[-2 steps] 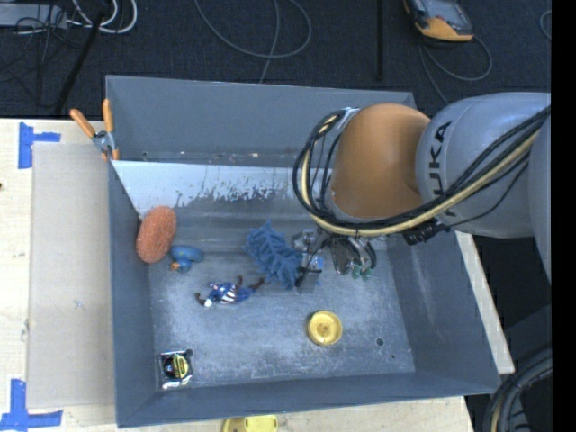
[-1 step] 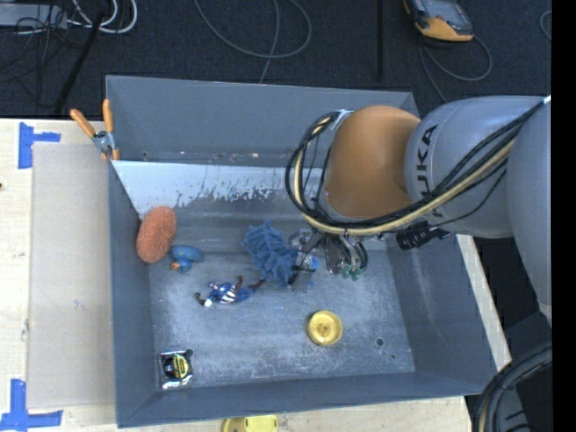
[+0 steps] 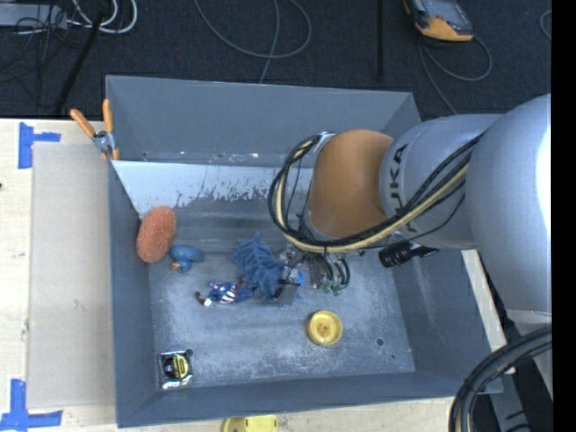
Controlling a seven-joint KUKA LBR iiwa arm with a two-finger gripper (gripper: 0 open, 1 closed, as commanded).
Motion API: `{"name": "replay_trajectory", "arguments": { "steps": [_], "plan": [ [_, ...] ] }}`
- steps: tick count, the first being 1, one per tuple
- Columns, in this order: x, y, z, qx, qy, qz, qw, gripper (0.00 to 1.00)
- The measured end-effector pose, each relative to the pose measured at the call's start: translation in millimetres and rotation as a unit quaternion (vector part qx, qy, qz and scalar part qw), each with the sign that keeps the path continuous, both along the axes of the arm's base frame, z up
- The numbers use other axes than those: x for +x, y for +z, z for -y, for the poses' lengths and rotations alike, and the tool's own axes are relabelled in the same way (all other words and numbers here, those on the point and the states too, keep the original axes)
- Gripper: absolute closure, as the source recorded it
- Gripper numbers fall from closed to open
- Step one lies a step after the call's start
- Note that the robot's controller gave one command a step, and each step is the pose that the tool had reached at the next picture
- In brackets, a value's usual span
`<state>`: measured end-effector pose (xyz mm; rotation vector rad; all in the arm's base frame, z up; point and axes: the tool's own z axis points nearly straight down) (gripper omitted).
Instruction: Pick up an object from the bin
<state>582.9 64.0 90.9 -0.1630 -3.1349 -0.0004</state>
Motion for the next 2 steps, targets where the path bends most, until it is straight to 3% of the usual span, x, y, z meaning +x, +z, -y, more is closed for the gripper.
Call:
{"name": "replay_trajectory", "arguments": {
  "steps": [1, 2],
  "plan": [
    [0.0, 0.0, 0.1, 0.0, 0.0, 0.0, 1.0, 1.0],
    [-29.6, 159.2, -13.3, 0.0, -0.005, 0.003, 1.0, 1.0]
  ]
}}
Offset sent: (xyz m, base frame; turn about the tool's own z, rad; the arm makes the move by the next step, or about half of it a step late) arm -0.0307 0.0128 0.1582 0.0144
